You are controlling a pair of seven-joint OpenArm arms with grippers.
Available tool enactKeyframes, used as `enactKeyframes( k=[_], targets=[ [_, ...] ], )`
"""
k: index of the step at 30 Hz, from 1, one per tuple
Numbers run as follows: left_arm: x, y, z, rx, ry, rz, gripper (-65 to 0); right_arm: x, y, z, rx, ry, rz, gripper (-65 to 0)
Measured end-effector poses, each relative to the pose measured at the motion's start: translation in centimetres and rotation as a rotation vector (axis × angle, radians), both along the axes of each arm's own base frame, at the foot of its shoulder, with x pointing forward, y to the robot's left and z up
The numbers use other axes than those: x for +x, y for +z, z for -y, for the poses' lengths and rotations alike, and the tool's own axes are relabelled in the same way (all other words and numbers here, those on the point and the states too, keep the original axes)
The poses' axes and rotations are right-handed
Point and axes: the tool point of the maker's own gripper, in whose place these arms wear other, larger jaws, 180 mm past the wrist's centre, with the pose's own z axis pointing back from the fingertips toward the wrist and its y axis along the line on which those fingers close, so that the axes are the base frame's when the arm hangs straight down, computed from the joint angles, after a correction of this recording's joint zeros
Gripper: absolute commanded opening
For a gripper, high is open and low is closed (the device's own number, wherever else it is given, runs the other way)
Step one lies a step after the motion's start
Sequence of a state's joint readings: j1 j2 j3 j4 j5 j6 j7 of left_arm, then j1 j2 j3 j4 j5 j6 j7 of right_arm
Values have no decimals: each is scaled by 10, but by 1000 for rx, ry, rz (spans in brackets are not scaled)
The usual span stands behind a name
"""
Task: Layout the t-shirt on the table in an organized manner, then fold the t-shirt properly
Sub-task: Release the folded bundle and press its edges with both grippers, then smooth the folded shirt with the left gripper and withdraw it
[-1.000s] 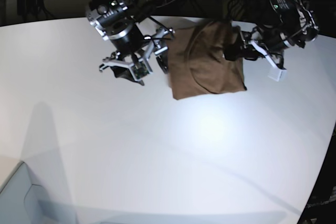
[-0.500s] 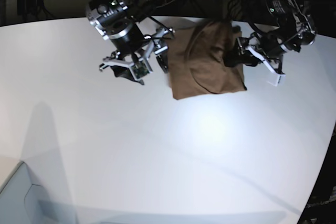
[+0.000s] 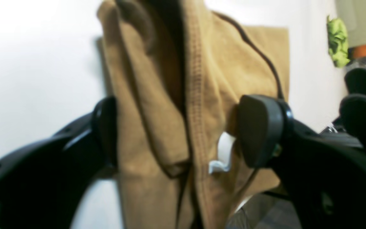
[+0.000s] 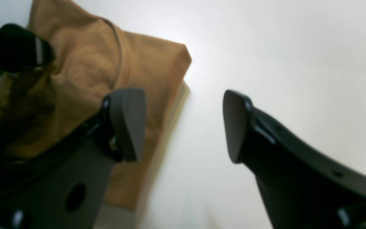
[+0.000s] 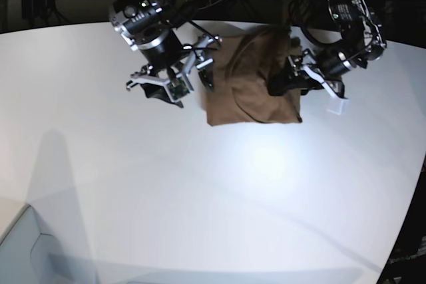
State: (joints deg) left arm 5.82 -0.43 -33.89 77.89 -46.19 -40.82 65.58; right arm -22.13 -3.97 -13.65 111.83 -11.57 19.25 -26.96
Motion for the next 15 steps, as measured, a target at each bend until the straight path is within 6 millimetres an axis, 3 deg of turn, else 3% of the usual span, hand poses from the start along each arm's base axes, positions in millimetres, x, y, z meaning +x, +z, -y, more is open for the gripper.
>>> enactKeyframes(
  k=[2,4,8,10,15],
  targets=[
    [3,-1,12,-12,-33,9,-172,0,0,1,-1,-1,0,-257],
    [3,-5,24,-32,-59,3,-265,1,0,2,-3,-6,0,-257],
    [-4,-16,45,-12,-145,-20,-515,1,-1,4,-6,-11,0,-258],
    [-4,-19,50,9,-204,-30,-636,1,-2,15,-10,-42,-3,-258],
    [11,-22,58,25,-271,-34,-624,2,-7,53,-48,-138,-11,-258]
  ],
)
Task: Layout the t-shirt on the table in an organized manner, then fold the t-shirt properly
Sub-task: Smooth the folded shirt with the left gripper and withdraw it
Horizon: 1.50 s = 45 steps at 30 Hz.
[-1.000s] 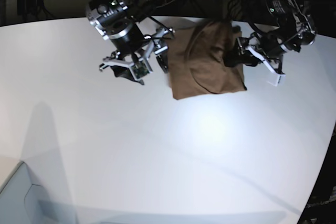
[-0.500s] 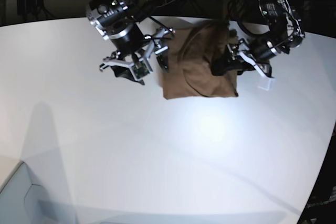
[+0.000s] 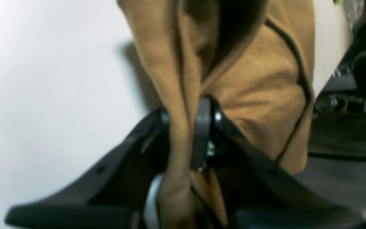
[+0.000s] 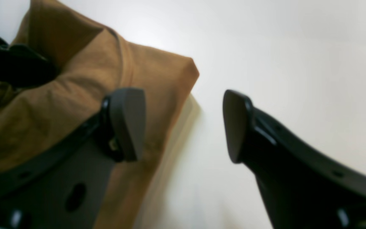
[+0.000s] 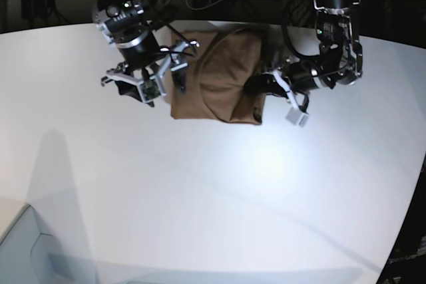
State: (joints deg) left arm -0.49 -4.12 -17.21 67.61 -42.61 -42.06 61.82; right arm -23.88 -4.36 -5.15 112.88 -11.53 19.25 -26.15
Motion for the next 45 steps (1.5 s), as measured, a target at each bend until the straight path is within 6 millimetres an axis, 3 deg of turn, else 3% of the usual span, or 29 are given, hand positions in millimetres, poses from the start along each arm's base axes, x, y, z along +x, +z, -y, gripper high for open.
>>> enactKeyframes(
  k=[5,7,17,23,30,36,45],
  targets=[
    [24,0,13,65,-83,24,-624,-9,-9,51,-65,-120,-37,-258],
    [34,2,18,141,-153,54,-624,-11,-10,62,-73,-149,-38,-258],
    [91,17,55,755,-667,351,-624,-21,-13,116,-141,-280,-60,-258],
    [91,20,94,893,-879,546,-624,-30,-13,145,-157,-381,-68,-258],
    [74,25,149,907,-1045,706,-623,-33,-8,175,-174,-482,-55,-258],
    [69,25,167,965,-1127,812,-623,-36,-10,175,-174,-484,-67,-258],
    [68,25,175,1072,-1203,898,-619,-37,-13,170,-154,-491,-73,-258]
  ],
)
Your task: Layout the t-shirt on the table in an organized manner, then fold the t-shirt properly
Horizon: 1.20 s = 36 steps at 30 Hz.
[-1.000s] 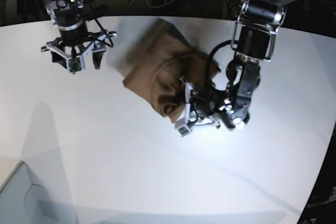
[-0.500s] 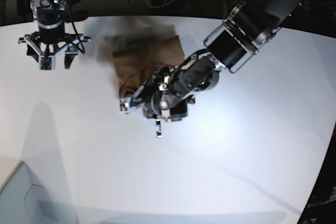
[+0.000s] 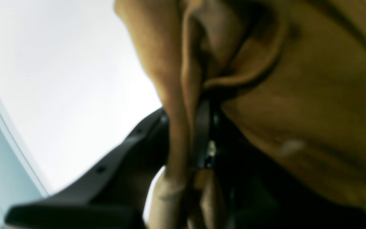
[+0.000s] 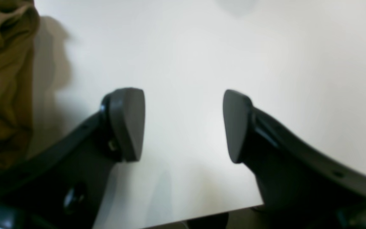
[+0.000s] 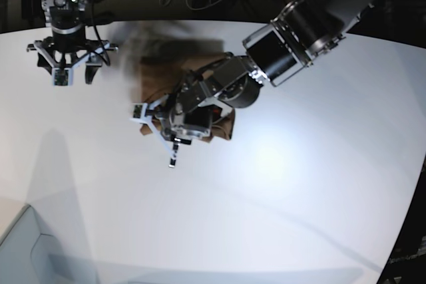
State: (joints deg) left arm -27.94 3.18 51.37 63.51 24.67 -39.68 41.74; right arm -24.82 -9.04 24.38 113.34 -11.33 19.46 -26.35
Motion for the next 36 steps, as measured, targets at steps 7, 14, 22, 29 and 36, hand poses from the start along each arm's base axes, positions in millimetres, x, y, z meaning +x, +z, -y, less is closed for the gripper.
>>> enactKeyframes(
  k=[7,14,22,29,36],
  targets=[
    [1,23,9,-26,-40,67,-607,0,0,-1,2,0,-1,-258],
    [12,52,14,-31,-31,149,-277,-1,-1,-1,2,2,-3,-258],
    [12,48,8,-22,-29,145,-245,-1,-1,-1,2,2,-4,-258],
    [53,110,-10,-132,91,284,-243,-1,-2,-3,7,3,-5,-261],
    [93,203,-94,-381,416,449,-248,-3,-9,-49,132,98,-1,-323]
  ],
)
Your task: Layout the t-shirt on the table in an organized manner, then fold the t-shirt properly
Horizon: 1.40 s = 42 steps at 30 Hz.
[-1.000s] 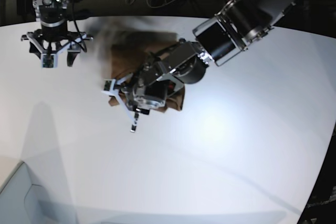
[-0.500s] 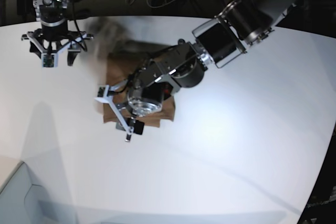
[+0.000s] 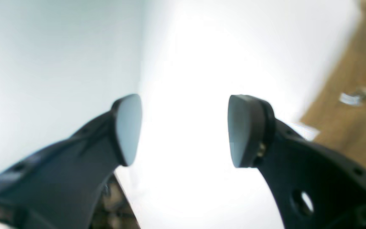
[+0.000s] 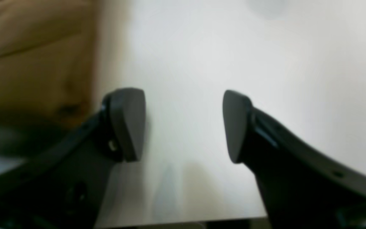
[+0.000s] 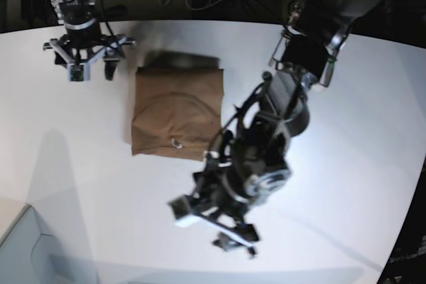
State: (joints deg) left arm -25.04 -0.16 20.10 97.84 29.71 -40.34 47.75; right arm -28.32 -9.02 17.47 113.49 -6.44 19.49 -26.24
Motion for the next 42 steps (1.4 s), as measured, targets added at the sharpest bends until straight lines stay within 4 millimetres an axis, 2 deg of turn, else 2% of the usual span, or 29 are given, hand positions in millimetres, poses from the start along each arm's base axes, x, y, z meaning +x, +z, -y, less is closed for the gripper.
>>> enactKeyframes(
  k=[2,4,6,8,11,13,17,19,22,26,31,37,40,42],
  targets=[
    [1,-6,-61,-10,178,-26,-273,0,-2,-19,39,39,-7,-374],
    [-7,-15,-123,-12,349,-50,-343,7,1,-39,72,86,12,-437],
    [-25,-24,-173,-24,481,-67,-435,9,3,-65,108,147,26,-498],
    [-48,-43,-208,-30,572,-108,-522,3,0,-81,148,172,13,-542],
    [-93,-74,-254,7,692,-192,-618,-1,-3,-79,130,181,-9,-573],
    [-124,-87,-280,45,765,-236,-650,-1,-3,-82,132,190,-7,-572],
    [-174,-103,-320,57,898,-296,-650,-11,-4,-106,168,290,-21,-572],
    [-202,-112,-337,73,966,-337,-650,-15,-7,-110,172,320,-37,-572],
    [-242,-131,-346,71,1037,-418,-650,-11,-10,-105,163,313,-38,-572],
    [-273,-143,-347,-59,1080,-464,-650,-3,-5,-105,161,315,-17,-572],
    [-319,-147,-362,-143,1161,-515,-650,6,-1,-98,129,331,8,-572],
    [-351,-145,-370,-206,1208,-538,-650,16,2,-86,101,326,33,-572],
    [-366,-143,-377,-222,1250,-537,-650,10,-20,-88,118,326,-34,-572],
    [-374,-144,-377,-244,1280,-539,-650,11,-27,-85,119,325,-47,-572]
  ],
)
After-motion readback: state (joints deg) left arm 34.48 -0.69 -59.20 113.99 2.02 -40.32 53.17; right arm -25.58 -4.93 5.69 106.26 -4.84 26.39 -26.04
